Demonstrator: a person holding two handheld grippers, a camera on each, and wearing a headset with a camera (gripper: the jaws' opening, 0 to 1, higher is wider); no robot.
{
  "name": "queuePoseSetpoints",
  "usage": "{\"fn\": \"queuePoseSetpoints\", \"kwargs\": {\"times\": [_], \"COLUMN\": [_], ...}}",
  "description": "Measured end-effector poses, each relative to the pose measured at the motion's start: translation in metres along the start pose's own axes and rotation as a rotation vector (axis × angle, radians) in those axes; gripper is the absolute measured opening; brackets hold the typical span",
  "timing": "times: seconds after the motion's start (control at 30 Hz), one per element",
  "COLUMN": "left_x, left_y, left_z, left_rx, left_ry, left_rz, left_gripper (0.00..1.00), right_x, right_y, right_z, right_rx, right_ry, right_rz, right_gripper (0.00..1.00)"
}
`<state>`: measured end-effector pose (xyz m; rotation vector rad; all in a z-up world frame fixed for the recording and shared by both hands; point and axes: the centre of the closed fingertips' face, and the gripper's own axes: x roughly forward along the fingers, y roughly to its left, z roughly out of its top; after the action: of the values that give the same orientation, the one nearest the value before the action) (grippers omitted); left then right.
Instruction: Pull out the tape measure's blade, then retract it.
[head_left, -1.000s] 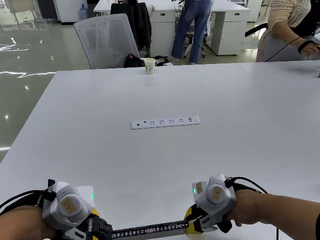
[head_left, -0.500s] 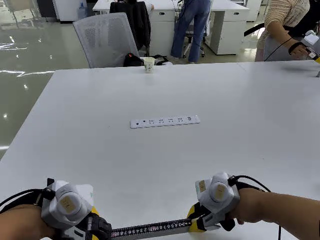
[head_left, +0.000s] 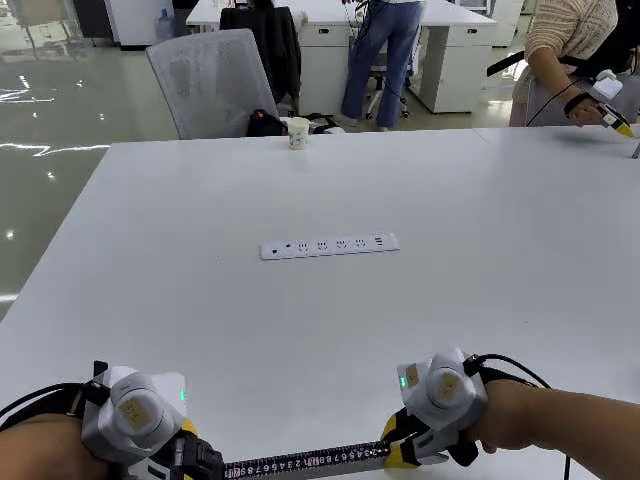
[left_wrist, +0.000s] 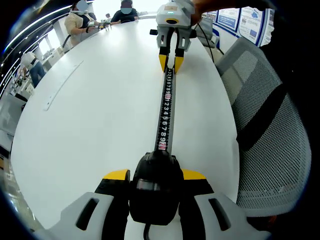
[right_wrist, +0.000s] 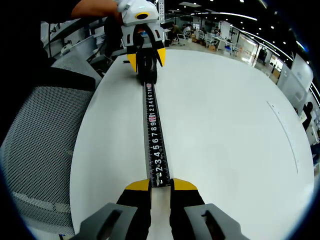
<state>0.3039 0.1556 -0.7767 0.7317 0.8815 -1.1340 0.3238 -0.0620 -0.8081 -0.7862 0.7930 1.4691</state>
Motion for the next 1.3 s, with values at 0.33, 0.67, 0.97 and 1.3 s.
{"fn": "queuePoseSetpoints", "kwargs": {"times": [0.33,0.67,0.97,1.3], "left_x": [0.000,0.001,0.000,0.000], "left_y": [0.000,0.000,0.000,0.000], "left_z": [0.000,0.000,0.000,0.000], "left_rx": [0.001,0.003,0.004,0.003], "left_ry": [0.002,0.004,0.006,0.007], "left_rz": [-0.002,-0.001,0.000,0.001], "left_gripper": [0.32,0.32,0.32,0.32], "right_x": [-0.004,-0.009,-0.012,-0.016], "right_y": [-0.001,-0.002,-0.003,-0.003], "right_z": [-0.006,-0.014,-0.019,-0.024], "right_rx": [0.010,0.017,0.023,0.038], "right_ry": [0.002,0.006,0.007,0.006], "right_rz": [-0.004,-0.008,-0.011,-0.013], "right_gripper": [0.10,0.10,0.10,0.10]}}
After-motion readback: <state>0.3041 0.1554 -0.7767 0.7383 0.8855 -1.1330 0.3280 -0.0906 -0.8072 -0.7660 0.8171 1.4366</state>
